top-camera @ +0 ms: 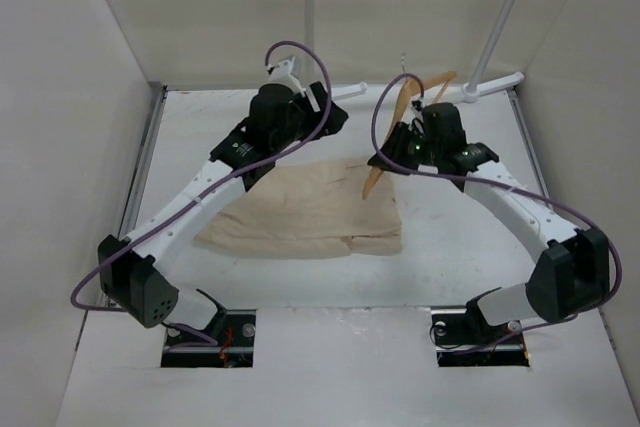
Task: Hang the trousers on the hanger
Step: Pick up the hanger from the clothesline, then place the trousers on the hanger.
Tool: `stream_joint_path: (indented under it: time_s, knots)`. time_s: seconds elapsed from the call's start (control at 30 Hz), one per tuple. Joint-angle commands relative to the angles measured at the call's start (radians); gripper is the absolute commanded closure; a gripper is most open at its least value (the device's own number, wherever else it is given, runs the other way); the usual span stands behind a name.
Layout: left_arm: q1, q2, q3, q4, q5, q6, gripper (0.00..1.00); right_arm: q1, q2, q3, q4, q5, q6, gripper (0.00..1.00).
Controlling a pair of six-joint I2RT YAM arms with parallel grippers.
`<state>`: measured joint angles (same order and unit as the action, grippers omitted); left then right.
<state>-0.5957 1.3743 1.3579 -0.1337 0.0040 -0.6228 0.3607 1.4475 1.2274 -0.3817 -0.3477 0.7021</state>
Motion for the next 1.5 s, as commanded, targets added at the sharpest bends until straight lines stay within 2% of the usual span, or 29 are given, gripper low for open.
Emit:
stream_joint_path:
  time_s: [0.0,0.13,0.37,0.53,0.7,0.8,0.97,1.07,1.13,1.23,1.3,1.4,1.47]
  knots:
    - [-0.06,0.055,0.053,0.062,0.05,0.058,0.35,0.062,-0.125,-0.084,0.049,0.009,-0.032,0.9]
    - [-0.129,0.133,0.06,0.108,0.059,0.055,0.33,0.135,-0.193,-0.19,0.04,0.024,-0.023,0.9]
    - [-0.215,0.201,0.078,0.164,0.063,0.054,0.33,0.195,-0.24,-0.25,0.035,0.053,0.01,0.9]
    - [-0.241,0.198,0.067,0.2,0.05,0.052,0.36,0.203,-0.268,-0.275,0.035,0.052,0.027,0.9]
    - [-0.244,0.268,0.118,0.194,0.025,0.066,0.44,0.249,-0.279,-0.282,0.038,0.05,0.049,0.9]
    - [-0.252,0.302,0.138,0.193,0.022,0.069,0.51,0.258,-0.292,-0.293,0.043,0.047,0.062,0.9]
    - [-0.259,0.302,0.136,0.194,-0.048,0.063,0.81,0.255,-0.344,-0.331,0.023,0.055,0.071,0.9]
    - [-0.275,0.295,0.115,0.2,-0.1,0.058,0.91,0.252,-0.389,-0.362,0.02,0.049,0.082,0.89]
    - [-0.29,0.273,0.08,0.222,-0.162,0.048,0.93,0.249,-0.418,-0.374,0.0,0.056,0.086,0.84]
    - [-0.318,0.233,-0.006,0.298,-0.237,0.014,0.95,0.228,-0.501,-0.4,-0.039,0.09,0.097,0.55]
    - [-0.328,0.221,-0.046,0.324,-0.271,-0.014,0.96,0.196,-0.561,-0.414,-0.072,0.093,0.096,0.44]
    - [-0.335,0.195,-0.109,0.356,-0.334,-0.069,0.96,0.13,-0.646,-0.414,-0.144,0.105,0.093,0.43]
    - [-0.339,0.181,-0.155,0.388,-0.367,-0.118,0.96,0.073,-0.691,-0.413,-0.17,0.111,0.091,0.46]
